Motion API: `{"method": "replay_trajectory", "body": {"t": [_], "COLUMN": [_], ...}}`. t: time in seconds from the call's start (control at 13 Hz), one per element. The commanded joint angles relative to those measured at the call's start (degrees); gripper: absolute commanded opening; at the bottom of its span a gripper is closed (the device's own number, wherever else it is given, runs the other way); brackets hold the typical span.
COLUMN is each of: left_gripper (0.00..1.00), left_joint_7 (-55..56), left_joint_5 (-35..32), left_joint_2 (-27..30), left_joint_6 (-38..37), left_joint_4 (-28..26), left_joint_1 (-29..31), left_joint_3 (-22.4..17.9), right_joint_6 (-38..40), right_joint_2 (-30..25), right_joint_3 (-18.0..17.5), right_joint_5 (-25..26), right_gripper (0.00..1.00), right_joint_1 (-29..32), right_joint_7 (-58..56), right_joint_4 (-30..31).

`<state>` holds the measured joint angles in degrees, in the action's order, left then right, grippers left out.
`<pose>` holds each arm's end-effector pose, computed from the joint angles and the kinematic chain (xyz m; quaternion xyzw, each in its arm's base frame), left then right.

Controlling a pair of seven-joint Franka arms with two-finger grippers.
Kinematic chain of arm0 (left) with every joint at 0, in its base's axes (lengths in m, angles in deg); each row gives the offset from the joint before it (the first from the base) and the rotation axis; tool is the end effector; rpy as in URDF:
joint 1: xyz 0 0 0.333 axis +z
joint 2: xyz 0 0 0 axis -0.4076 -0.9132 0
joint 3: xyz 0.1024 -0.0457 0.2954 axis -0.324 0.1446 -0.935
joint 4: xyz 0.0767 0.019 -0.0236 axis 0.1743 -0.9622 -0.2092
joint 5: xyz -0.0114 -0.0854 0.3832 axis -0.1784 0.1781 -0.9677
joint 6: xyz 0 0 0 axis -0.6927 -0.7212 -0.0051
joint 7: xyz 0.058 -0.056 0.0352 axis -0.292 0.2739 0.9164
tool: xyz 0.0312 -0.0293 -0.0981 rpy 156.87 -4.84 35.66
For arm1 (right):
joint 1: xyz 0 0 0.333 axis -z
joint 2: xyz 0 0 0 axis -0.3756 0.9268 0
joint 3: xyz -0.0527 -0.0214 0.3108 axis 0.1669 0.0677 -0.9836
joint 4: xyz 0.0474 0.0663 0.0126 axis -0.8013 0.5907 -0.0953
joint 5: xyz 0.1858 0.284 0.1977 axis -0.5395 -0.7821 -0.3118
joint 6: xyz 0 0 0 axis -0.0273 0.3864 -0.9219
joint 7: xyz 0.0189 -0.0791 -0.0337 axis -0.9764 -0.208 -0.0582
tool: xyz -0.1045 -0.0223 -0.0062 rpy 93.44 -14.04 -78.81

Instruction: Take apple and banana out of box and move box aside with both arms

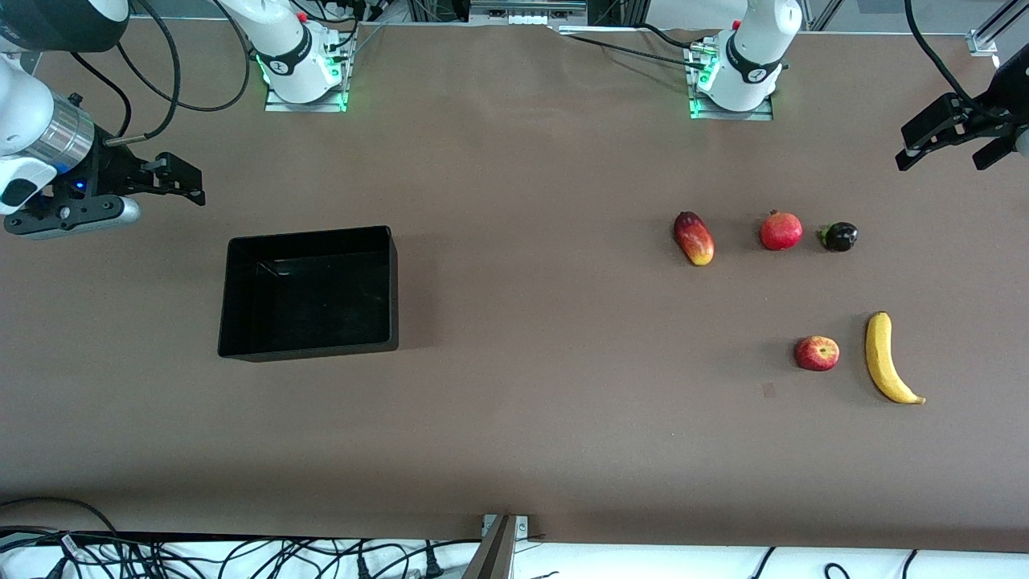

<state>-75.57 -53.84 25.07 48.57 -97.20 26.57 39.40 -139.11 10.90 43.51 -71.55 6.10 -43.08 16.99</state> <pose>0.5249 -0.0104 0.6726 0.9995 0.0189 0.0226 0.0083 0.5558 0.0456 0.5631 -0.9950 -0.0934 0.0341 0.0110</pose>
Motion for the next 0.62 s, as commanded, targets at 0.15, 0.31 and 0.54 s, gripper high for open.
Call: {"method": "replay_trajectory", "body": {"t": [0.15,0.31,0.54], "left_gripper": [1.00,1.00,1.00], "left_joint_7": [0.34,0.34,0.34], "left_joint_5": [0.30,0.30,0.30], "left_joint_2": [0.19,0.19,0.19], "left_joint_6": [-0.55,-0.55,-0.55], "left_joint_4": [-0.08,-0.08,0.00], "left_joint_1": [0.21,0.29,0.29], "left_joint_3": [0.25,0.25,0.17], "right_joint_6": [-0.87,-0.87,-0.78], "right_joint_2": [0.09,0.00,0.00], "right_joint_3": [-2.73,-10.28,-13.13], "right_joint_5": [0.34,0.51,0.51], "right_gripper": [1.00,1.00,1.00], "right_joint_1": [4.78,12.59,16.05], "right_joint_7": [-0.22,-0.22,-0.22], "right_joint_4": [-0.36,-0.36,-0.71]}}
